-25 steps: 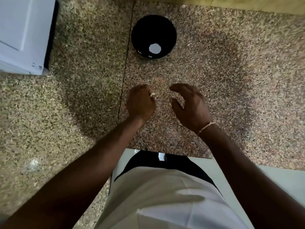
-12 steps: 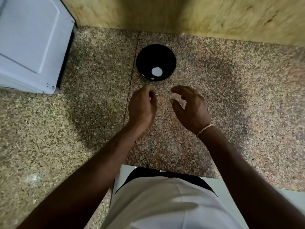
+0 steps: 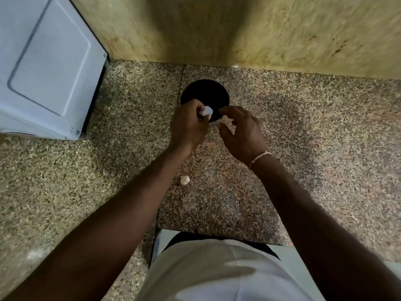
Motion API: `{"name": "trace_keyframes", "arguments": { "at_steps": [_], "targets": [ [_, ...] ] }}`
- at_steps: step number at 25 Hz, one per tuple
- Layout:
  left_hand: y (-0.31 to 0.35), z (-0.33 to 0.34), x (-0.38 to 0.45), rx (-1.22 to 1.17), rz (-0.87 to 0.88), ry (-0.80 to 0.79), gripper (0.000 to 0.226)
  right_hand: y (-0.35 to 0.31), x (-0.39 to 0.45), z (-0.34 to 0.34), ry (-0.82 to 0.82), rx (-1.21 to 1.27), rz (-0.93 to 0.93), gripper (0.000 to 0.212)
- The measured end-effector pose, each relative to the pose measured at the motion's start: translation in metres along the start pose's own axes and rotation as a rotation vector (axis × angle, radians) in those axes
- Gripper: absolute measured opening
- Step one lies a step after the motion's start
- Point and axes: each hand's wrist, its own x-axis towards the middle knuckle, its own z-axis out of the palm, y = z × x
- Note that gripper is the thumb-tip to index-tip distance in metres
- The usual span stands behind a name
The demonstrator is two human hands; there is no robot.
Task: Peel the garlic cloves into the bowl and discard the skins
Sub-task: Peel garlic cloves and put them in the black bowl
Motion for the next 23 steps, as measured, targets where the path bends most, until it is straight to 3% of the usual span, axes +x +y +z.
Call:
{"name": "trace_keyframes", "arguments": {
  "at_steps": [5, 8, 11, 17, 20, 23],
  "targets": [
    [-0.028, 0.002, -0.058, -0.008, -0.032, 0.034, 0.012, 0.007, -0.022, 0.023, -0.028, 0.019, 0.018, 0.035],
    [-0.048, 0.006, -0.101, -0.059, -0.039, -0.049, 0.012, 0.006, -0.042, 0.046, -0.134, 0.044, 0.015, 0.034],
    [-0.066, 0.004, -0.128, -0.035, -0.092, -0.018, 0.016, 0.004, -0.06, 0.063, -0.243, 0.026, -0.001, 0.036],
    [-0.101, -0.009, -0.153, 0.047, -0.224, -0.034, 0.031, -0.006, -0.084, 0.094, -0.419, -0.01, 0.027, 0.037],
    [-0.107, -0.003, -0.158, 0.052, -0.308, -0.127, 0.026, -0.01, -0.087, 0.103, -0.457, -0.039, 0.043, 0.03],
    [-0.102, 0.005, -0.159, -0.042, -0.382, -0.114, 0.019, -0.014, -0.09, 0.107, -0.459, -0.004, 0.061, 0.021]
  ]
}}
